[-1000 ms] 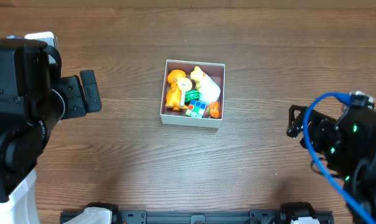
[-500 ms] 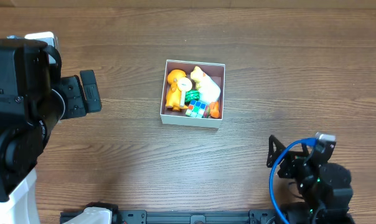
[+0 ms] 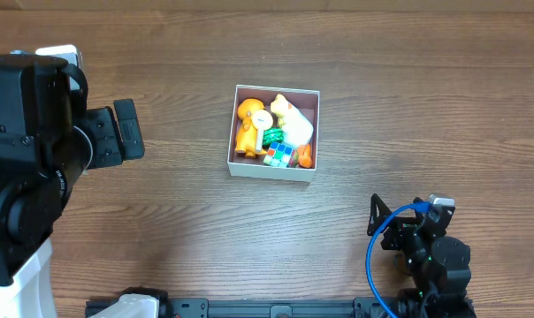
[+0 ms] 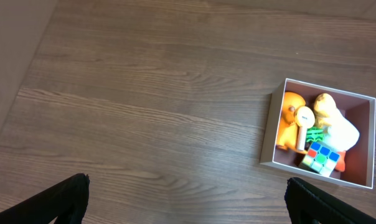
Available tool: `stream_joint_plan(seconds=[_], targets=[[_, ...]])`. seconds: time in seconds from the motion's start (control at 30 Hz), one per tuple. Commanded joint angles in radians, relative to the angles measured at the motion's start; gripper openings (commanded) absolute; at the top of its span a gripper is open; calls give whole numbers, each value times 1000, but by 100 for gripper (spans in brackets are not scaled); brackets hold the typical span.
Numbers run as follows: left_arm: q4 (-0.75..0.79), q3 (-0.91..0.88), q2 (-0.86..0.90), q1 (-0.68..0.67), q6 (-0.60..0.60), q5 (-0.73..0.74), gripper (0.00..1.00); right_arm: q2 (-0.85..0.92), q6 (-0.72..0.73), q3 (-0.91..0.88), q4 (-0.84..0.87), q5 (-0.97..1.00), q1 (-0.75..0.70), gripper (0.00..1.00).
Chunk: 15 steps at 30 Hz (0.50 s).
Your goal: Pack container
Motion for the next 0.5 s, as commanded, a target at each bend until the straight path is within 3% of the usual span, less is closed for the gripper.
stream_joint_plan(seconds=[0.0, 0.47], targets=[[2, 8, 3, 4, -3, -21, 100, -14, -4, -8, 15, 19, 2, 100], [2, 8, 3, 4, -3, -21, 100, -14, -4, -19, -24, 18, 2, 100]])
